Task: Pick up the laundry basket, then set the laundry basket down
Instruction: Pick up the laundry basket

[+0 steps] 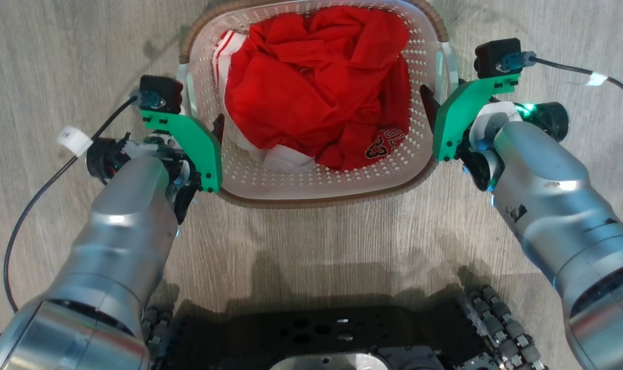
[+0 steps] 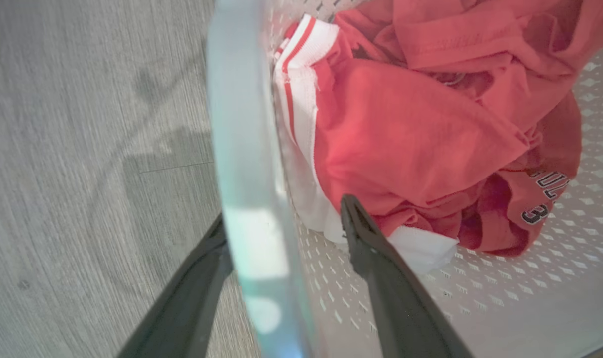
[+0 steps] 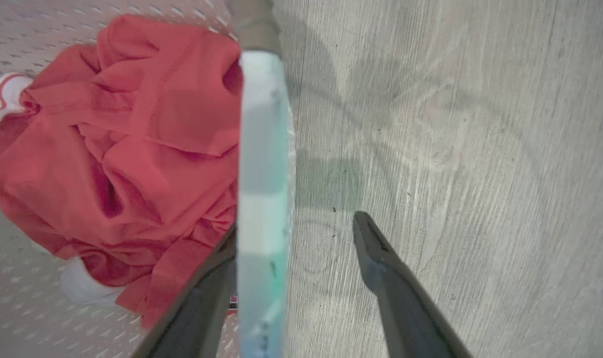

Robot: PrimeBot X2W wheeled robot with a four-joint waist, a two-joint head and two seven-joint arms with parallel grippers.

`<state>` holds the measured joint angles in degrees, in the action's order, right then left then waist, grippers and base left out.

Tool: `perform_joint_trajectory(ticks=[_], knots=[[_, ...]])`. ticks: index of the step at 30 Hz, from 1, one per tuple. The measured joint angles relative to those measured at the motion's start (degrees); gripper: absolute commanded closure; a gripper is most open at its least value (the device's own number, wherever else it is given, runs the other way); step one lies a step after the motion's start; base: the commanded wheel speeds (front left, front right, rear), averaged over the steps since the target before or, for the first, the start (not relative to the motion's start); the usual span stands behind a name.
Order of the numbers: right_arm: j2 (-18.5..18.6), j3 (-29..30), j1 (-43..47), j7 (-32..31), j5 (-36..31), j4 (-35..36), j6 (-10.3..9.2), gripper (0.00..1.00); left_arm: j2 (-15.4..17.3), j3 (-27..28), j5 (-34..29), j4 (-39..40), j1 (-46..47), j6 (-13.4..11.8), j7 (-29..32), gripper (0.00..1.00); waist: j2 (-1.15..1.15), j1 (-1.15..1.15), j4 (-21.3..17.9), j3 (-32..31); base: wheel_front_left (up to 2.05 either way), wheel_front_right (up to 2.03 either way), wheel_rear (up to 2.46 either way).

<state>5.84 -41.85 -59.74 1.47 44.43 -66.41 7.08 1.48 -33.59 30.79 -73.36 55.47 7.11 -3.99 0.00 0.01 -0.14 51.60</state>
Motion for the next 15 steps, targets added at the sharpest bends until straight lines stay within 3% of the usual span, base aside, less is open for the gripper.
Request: perform_joint_trajectory(ticks=[15], knots=[[-0.93, -3.86, -1.27, -0.88, 3.55, -2.33, 0.01, 0.00, 0.01, -2.03, 0.77, -0.46, 0.25, -0.01, 2.45, 0.00, 0.00, -0.01, -0.13, 0.77, 0.00, 0.00, 0.00]])
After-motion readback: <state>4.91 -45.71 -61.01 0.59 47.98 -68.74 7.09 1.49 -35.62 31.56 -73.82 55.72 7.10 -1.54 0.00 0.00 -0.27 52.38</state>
